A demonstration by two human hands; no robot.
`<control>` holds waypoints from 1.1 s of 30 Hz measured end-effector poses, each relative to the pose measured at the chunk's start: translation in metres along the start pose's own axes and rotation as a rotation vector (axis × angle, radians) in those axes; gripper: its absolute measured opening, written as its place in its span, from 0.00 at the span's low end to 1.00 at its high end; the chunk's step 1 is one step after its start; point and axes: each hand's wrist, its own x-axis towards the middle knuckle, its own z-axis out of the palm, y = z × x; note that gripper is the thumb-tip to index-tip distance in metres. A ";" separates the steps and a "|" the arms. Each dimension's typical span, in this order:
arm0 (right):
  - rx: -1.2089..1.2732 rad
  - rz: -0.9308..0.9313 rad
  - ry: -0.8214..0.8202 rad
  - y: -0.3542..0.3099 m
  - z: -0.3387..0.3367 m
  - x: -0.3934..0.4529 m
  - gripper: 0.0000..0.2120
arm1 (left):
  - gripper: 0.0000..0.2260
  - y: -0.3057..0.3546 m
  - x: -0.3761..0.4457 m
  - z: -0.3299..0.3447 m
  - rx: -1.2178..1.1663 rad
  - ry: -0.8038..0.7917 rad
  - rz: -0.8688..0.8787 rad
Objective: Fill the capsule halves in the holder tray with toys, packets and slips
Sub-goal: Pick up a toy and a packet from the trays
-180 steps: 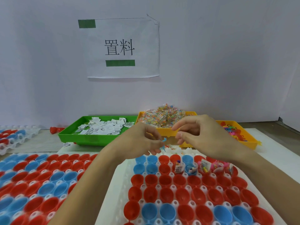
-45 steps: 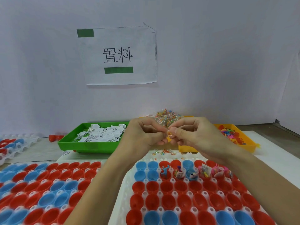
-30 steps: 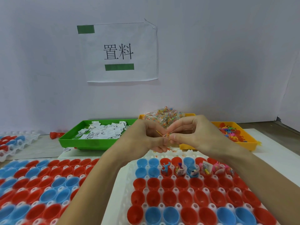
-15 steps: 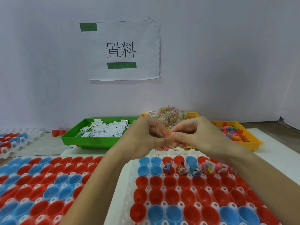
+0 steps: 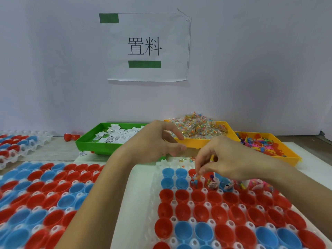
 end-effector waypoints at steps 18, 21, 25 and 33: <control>-0.162 -0.118 -0.084 0.007 0.013 0.021 0.07 | 0.05 0.001 0.000 -0.002 0.057 0.010 0.048; -0.188 -0.135 -0.087 0.006 0.015 0.019 0.07 | 0.05 0.001 0.001 -0.002 0.057 0.010 0.044; -0.186 -0.122 -0.093 0.005 0.014 0.014 0.07 | 0.05 0.002 0.000 -0.001 0.062 0.009 0.037; -0.197 -0.089 -0.126 0.002 0.014 0.012 0.05 | 0.05 0.004 -0.002 -0.001 0.071 0.006 0.026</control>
